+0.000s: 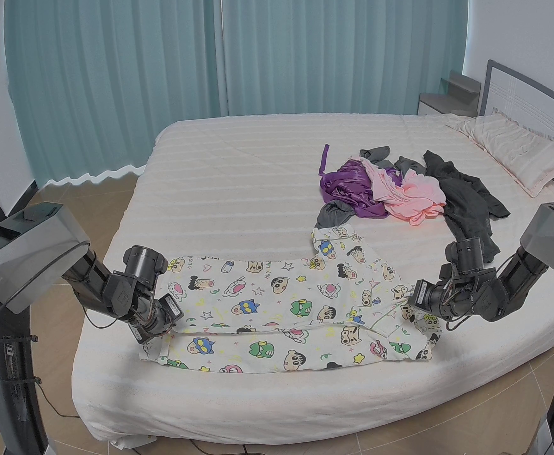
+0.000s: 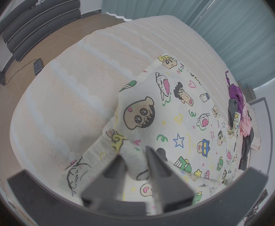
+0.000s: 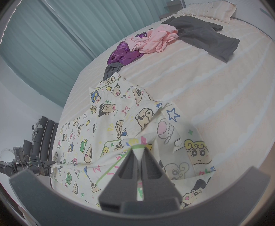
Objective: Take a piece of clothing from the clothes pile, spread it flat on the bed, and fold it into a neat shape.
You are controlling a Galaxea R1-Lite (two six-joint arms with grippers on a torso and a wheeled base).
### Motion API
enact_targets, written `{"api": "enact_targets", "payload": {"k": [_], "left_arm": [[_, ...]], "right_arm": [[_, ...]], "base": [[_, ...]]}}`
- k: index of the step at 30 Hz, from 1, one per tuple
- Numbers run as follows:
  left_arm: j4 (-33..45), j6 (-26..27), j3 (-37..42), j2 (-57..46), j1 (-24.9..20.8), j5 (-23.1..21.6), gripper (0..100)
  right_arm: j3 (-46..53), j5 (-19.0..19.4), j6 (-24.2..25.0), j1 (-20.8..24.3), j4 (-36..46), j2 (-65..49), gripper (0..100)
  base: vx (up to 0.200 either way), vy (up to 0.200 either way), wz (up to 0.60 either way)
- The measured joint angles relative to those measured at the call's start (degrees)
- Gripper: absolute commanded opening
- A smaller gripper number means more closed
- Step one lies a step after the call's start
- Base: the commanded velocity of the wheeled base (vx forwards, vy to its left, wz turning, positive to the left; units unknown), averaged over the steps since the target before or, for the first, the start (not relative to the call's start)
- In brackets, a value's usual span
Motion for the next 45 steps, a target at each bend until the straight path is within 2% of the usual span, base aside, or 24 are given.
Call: {"api": "enact_targets", "payload": {"k": [6, 9, 12, 16, 19, 21, 24, 30, 33, 36, 45], "left_arm": [[3.0, -0.1, -2.9, 0.6, 0.0, 1.0, 100], [3.1, -0.8, -3.3, 0.8, 0.2, 1.5, 100], [3.2, -1.7, -3.3, 0.6, 0.8, 1.5, 100], [3.1, -2.2, -1.9, -0.9, 2.3, 0.5, 100], [3.0, -2.4, 0.4, -3.1, 3.6, -2.8, 100], [2.9, -2.7, 2.8, -5.3, 5.2, -6.7, 100], [2.7, -3.0, 7.1, -8.6, 7.7, -11.4, 100], [0.8, -3.4, 16.6, -14.5, 10.3, -19.4, 100], [-3.5, -4.5, 21.6, -17.3, 10.7, -23.1, 100], [-7.0, -5.2, 24.8, -19.0, 10.6, -25.7, 100], [-11.7, -5.2, 29.4, -20.7, 9.4, -26.1, 100]], "right_arm": [[0.1, -0.1, 0.4, 0.1, -0.1, 0.8, 100], [0.4, -0.5, 2.4, -0.1, -0.2, 0.8, 100], [0.6, -1.8, 6.7, -0.4, -0.2, 0.1, 100], [1.0, -3.8, 15.6, -0.5, -0.1, -1.7, 100], [2.3, -4.5, 22.1, 0.3, -0.1, -3.8, 100], [3.9, -4.8, 25.9, 1.6, -0.1, -5.4, 100], [6.1, -5.4, 29.4, 4.7, -0.1, -7.0, 100], [8.0, -8.6, 31.3, 8.0, -1.9, -6.3, 100], [8.0, -11.6, 31.5, 8.7, -4.7, -4.0, 100], [8.0, -12.9, 31.6, 8.7, -5.9, -2.3, 100], [7.6, -13.4, 31.5, 8.0, -7.9, 0.3, 100]], "base": [[0.0, 0.0, 0.0], [0.0, 0.0, 0.0], [0.0, 0.0, 0.0], [0.0, 0.0, 0.0], [0.0, 0.0, 0.0], [0.0, 0.0, 0.0], [0.0, 0.0, 0.0], [0.0, 0.0, 0.0], [0.0, 0.0, 0.0], [0.0, 0.0, 0.0], [0.0, 0.0, 0.0]]}}
